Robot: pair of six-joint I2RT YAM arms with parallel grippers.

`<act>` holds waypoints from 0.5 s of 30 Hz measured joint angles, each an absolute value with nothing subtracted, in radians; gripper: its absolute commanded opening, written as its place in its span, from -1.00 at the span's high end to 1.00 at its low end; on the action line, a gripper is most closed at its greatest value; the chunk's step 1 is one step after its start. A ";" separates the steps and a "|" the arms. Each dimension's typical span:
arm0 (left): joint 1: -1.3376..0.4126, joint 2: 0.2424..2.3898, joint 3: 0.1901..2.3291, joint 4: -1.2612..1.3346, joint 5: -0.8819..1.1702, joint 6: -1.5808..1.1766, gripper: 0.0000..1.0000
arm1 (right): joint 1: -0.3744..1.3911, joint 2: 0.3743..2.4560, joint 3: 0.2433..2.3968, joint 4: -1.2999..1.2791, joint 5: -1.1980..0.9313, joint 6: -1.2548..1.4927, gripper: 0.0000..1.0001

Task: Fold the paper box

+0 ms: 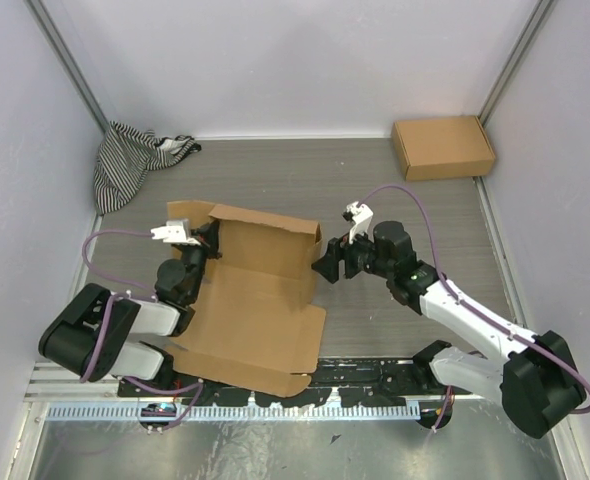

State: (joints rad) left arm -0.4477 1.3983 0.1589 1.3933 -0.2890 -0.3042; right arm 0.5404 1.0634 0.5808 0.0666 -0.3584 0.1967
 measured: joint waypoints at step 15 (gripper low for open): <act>-0.455 1.383 0.165 1.388 -0.217 -0.289 1.00 | 0.633 1.057 0.564 0.067 -0.303 0.211 -0.56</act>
